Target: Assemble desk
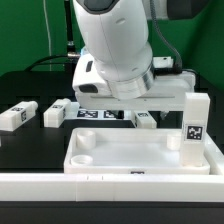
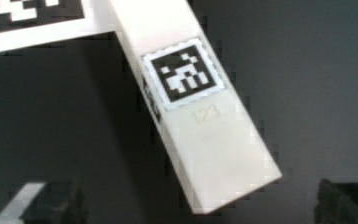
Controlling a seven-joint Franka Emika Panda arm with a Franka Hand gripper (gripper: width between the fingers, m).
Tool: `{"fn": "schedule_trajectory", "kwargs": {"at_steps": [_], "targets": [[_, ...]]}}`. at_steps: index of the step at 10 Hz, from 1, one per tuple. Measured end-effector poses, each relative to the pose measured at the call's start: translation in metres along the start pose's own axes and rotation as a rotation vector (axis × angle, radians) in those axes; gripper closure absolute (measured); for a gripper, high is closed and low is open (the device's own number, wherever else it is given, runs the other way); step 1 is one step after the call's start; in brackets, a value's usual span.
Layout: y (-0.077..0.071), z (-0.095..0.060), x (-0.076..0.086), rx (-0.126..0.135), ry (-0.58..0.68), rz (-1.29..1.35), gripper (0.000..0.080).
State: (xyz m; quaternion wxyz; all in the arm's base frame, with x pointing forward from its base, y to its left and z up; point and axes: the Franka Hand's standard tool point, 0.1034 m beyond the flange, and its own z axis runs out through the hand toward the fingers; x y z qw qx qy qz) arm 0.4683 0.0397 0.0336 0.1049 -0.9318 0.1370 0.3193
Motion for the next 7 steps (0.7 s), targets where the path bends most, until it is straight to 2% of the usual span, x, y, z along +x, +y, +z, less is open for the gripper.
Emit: {"fn": "schedule_trajectory", "kwargs": {"at_steps": [2,3,4,7], "targets": [[0.002,0.0028,-0.004,0.002,-0.049,0.005,0.0151],[0.0039,0.0045,-0.0093,0.006,-0.145,0.013,0.0151],[0.0047,0.0059,-0.0053,0.007,-0.198,0.014,0.0151],[0.0044,0.0085,-0.0008,0.005,-0.188,0.014,0.0151]]}}
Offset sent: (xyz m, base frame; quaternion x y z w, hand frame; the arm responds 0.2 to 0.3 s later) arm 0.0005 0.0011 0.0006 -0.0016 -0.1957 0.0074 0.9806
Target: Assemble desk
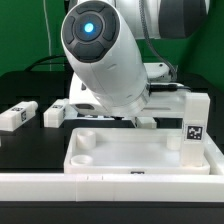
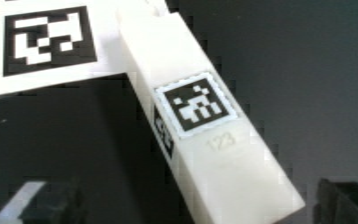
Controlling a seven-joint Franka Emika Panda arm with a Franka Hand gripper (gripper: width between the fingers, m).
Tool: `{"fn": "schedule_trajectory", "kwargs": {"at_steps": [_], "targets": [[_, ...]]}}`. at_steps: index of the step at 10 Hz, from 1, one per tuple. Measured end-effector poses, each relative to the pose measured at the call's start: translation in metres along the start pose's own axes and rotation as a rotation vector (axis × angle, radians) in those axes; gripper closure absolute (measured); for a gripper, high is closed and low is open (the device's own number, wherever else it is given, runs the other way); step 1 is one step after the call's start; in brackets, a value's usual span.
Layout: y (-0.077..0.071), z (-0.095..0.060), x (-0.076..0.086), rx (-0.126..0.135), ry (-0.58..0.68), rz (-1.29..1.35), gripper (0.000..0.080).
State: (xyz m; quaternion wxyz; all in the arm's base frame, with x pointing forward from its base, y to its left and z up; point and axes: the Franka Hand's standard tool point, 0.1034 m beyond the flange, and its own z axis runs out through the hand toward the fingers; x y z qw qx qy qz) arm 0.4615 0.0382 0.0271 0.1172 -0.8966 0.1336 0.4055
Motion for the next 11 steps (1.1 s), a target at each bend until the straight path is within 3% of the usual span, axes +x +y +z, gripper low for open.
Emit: {"fn": "schedule_trajectory", "kwargs": {"at_steps": [4,8,11], "targets": [[0.0005,0.0044,0.0017,-0.001,0.003,0.001,0.0151],[0.0021,0.008,-0.0036,0.0,-0.129,0.002,0.0151],[0.0001,0.0076,-0.0024,-0.001,-0.122,-0.001,0.0151]]}}
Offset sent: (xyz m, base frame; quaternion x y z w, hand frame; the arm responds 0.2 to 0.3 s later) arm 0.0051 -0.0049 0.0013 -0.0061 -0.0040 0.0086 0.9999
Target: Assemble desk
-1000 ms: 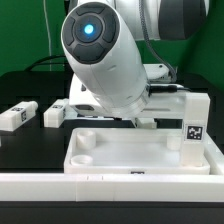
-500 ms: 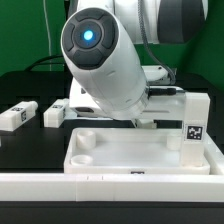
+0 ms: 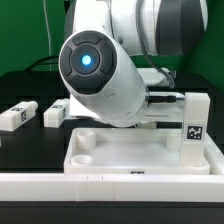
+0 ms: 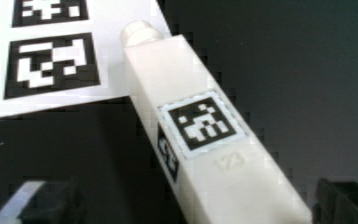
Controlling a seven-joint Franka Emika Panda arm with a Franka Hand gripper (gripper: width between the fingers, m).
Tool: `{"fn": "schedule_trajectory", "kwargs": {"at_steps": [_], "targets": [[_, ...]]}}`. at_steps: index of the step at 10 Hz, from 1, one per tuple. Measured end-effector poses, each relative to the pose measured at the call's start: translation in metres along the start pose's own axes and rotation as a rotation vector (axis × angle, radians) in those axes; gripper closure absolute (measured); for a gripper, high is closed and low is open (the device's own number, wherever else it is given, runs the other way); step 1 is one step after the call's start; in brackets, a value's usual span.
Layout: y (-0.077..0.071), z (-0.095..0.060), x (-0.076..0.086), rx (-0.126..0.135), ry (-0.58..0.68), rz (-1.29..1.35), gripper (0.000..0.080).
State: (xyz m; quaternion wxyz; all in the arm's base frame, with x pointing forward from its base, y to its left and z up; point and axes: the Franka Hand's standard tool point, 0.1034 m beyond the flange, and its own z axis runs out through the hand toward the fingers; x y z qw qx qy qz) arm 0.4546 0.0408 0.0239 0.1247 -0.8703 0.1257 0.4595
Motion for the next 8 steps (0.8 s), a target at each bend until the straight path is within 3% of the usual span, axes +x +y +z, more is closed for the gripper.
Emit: {"fn": "schedule_trajectory", "kwargs": {"at_steps": [3,8], "targets": [[-0.009,0.016,0.005,-0.014,0.023,-0.012,0.0151],[-0.008,0.021,0.009,-0.014,0.026,-0.012,0.0151]]}}
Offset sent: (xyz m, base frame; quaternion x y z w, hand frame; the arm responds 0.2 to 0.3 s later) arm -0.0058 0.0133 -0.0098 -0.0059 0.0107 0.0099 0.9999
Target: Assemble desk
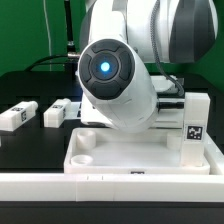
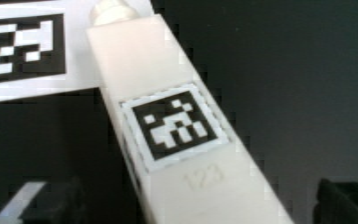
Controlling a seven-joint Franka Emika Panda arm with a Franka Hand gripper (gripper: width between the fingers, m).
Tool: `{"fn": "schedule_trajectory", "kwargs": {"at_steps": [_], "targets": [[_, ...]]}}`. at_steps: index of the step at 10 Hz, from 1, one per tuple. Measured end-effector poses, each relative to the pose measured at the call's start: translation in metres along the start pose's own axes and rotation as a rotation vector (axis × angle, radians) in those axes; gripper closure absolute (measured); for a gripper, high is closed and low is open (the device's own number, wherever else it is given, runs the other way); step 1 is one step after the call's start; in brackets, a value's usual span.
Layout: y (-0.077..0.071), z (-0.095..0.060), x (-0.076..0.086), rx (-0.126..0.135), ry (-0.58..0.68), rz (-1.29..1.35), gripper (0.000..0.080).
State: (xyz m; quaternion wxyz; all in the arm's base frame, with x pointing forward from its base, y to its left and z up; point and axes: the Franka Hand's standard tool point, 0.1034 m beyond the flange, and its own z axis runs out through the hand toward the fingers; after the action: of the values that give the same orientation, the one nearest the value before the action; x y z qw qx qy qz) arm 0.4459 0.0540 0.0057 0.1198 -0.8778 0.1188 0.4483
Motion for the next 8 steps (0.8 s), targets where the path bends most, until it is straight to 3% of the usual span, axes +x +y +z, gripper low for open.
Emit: {"fn": "schedule_trajectory", "kwargs": {"at_steps": [2,3,4,6,8], "targets": [[0.003,-0.001,0.001,0.005,0.0,0.004,0.0383],[0.004,-0.001,0.001,0.007,0.0,0.005,0.0383],[0.005,-0.001,0.001,0.008,0.0,0.006,0.0511],[0.009,-0.007,0.0,0.011,0.0,-0.001,0.0511],[0.017,-0.034,-0.007,0.001,-0.004,-0.033,0.0511]]}}
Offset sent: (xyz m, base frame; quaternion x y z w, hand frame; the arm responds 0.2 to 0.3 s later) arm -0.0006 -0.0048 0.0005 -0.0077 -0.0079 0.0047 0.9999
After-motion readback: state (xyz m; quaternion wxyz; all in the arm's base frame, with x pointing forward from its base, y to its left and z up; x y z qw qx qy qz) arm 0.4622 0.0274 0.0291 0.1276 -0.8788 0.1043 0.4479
